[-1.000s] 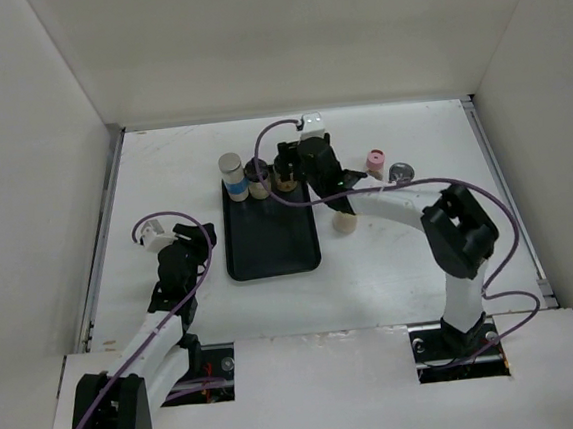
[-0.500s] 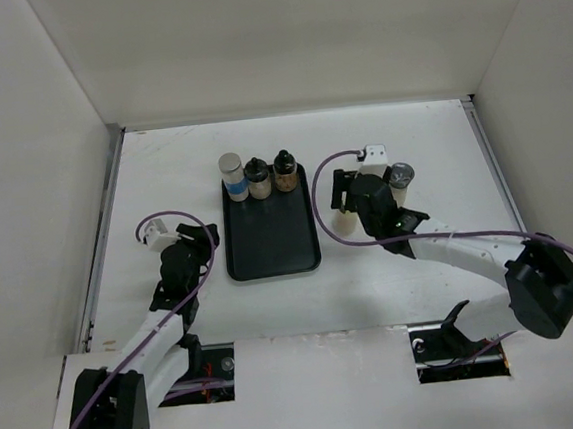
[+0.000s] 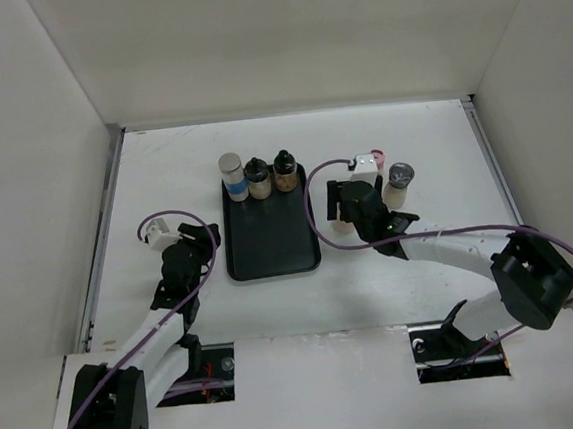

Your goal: Organize the condiment bottles

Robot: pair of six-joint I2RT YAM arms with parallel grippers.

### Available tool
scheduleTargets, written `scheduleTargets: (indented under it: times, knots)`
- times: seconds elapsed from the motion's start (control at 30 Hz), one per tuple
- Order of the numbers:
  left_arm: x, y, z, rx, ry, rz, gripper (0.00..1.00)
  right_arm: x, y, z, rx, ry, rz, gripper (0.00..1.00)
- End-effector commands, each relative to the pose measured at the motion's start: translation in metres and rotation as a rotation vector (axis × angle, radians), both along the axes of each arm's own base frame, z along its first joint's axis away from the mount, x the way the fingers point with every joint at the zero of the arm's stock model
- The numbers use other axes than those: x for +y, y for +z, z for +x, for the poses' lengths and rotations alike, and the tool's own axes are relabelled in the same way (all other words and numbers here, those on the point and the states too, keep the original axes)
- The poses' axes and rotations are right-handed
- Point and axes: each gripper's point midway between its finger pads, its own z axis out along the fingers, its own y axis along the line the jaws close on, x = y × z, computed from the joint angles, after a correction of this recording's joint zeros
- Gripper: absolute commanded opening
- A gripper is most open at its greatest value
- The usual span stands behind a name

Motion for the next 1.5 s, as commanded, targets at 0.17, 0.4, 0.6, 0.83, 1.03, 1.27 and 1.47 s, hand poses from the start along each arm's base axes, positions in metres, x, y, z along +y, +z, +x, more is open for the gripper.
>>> scheduleTargets:
  times: [0.17,0.4,0.6,0.83,1.03,1.27,1.47]
  knots:
    - [-0.002,0.017,0.005,-0.069,-0.008,0.0,0.48,0.011,-0.007,0.007,0.006,0.001,0.021,0.74]
    - [0.002,0.02,0.004,-0.084,0.007,-0.001,0.48,0.004,-0.002,0.011,-0.012,-0.037,-0.006,0.55]
    - [0.0,0.021,0.004,-0.086,-0.002,-0.004,0.48,0.021,0.041,0.004,-0.133,0.001,0.004,0.51]
    - [0.002,0.024,0.001,-0.099,0.007,-0.012,0.48,0.082,0.086,0.003,-0.229,0.135,0.066,0.49]
    - [0.007,0.025,-0.001,-0.102,0.022,-0.017,0.48,0.168,0.081,0.028,-0.22,0.272,0.114,0.49]
    - [0.012,0.024,-0.002,-0.101,0.035,-0.02,0.48,0.225,0.051,0.052,-0.179,0.331,0.099,0.49]
    - [0.011,0.02,0.0,-0.084,0.033,-0.02,0.48,0.251,0.019,0.059,-0.142,0.36,0.088,0.49]
